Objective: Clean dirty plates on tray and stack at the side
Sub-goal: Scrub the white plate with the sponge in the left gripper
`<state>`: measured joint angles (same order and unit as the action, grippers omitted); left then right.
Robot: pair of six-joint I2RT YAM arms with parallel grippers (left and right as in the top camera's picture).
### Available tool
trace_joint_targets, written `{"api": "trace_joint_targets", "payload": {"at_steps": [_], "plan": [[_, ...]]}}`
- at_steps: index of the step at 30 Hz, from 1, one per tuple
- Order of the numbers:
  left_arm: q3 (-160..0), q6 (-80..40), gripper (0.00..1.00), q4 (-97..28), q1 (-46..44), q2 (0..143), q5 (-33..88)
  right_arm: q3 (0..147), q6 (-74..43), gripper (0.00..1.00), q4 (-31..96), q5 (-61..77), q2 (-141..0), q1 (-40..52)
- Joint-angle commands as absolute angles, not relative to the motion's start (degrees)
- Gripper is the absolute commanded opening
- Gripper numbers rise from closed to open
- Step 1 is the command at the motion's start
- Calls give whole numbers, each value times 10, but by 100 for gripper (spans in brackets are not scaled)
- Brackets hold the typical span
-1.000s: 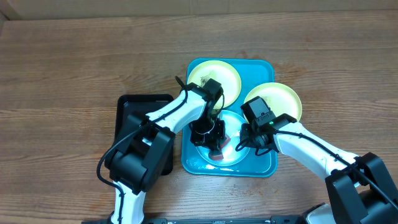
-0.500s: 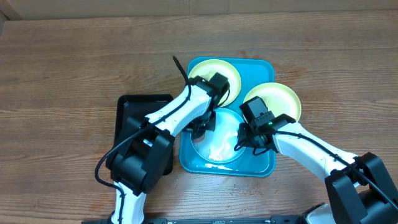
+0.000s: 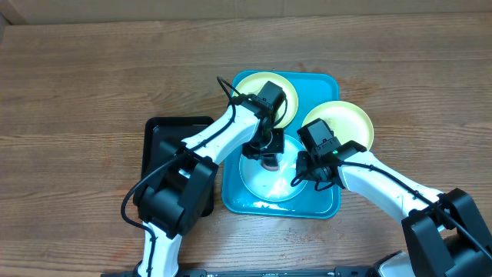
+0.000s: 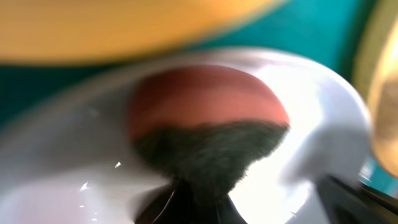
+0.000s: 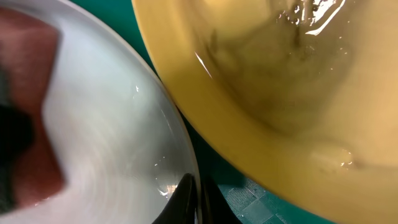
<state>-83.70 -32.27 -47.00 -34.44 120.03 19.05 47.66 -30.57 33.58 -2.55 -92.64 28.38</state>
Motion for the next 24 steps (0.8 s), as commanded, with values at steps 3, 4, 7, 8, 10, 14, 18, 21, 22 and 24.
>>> {"api": "trace_joint_targets", "payload": {"at_steps": [3, 4, 7, 8, 10, 14, 18, 21, 22, 24], "plan": [[-819, -335, 4, -463, -385, 1218, 326, 473, -296, 4, 328, -55, -933, 281], [-817, -338, 4, -461, -389, 1218, 325, 473, -296, 4, 329, -55, -933, 281], [-813, -357, 4, -461, -395, 1219, 325, 473, -296, 4, 329, -55, -933, 281], [-809, -363, 4, -461, -395, 1219, 325, 473, -296, 4, 329, -55, -933, 281], [-801, -375, 4, -462, -395, 1219, 327, 473, -296, 4, 330, -55, -933, 281], [-792, -372, 4, -505, -394, 1219, 329, 473, -296, 4, 331, -55, -933, 281], [-792, -347, 4, -577, -393, 1218, 266, 473, -296, 4, 331, -55, -933, 281], [-794, -347, 4, -615, -391, 1218, 205, 473, -296, 4, 330, -55, -932, 281], [-795, -347, 4, -622, -390, 1217, 190, 473, -296, 4, 330, -55, -933, 281], [-800, -347, 4, -642, -385, 1217, 149, 473, -296, 4, 330, -55, -933, 281]]}}
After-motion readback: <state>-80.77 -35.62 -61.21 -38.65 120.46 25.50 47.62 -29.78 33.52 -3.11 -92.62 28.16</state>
